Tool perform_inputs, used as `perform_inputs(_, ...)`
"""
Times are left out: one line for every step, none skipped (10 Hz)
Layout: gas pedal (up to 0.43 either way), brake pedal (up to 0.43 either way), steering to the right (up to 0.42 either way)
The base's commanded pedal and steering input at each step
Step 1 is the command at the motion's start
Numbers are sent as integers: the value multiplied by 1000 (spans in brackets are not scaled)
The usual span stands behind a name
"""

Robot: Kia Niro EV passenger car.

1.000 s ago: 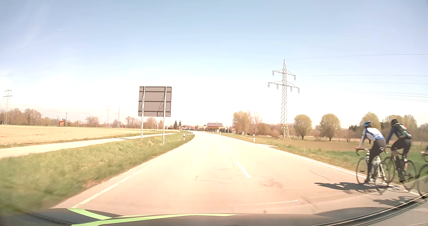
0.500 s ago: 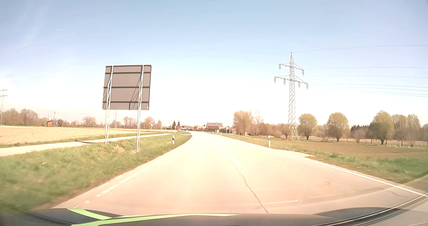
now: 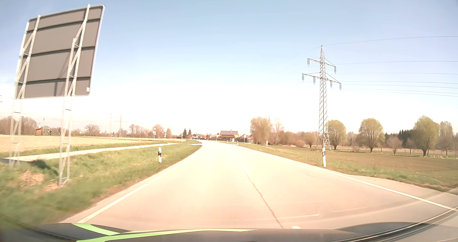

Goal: Follow the waypoints while adhering to traffic rules and regulations

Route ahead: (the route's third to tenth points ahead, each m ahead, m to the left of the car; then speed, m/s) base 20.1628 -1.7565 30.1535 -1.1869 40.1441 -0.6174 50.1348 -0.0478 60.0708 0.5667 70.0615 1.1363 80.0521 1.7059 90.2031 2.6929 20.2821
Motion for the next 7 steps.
perform_inputs(350, 0, 4)
perform_inputs(350, 0, 4)
perform_inputs(350, 0, 4)
perform_inputs(350, 0, 4)
perform_inputs(350, 0, 3)
perform_inputs(350, 0, 3)
perform_inputs(350, 0, 1)
